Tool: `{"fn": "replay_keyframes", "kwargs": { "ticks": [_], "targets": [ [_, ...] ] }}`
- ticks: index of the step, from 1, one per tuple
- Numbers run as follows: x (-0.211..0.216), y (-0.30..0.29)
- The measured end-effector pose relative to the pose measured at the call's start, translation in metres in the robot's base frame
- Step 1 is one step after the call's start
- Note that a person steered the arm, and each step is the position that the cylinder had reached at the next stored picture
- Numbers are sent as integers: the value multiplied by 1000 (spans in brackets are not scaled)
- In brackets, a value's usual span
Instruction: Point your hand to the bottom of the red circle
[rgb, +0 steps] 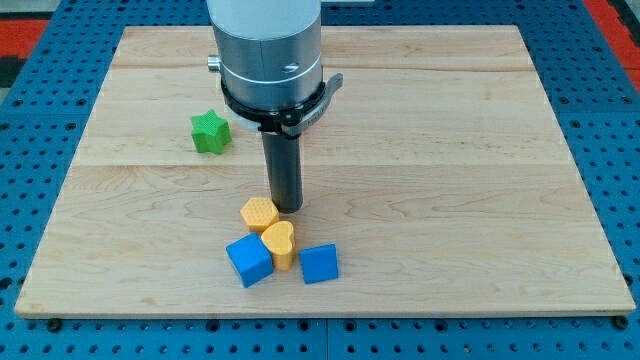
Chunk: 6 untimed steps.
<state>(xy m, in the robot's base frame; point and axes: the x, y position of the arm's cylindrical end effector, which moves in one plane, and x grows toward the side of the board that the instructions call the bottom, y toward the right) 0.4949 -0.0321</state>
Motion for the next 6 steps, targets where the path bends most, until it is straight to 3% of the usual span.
{"fn": "replay_keyframes", "kwargs": {
  "ticks": [1,3,4,6],
  "targets": [
    [-16,48],
    [-19,63],
    [-19,61],
    [-26,-5]
  ]
}}
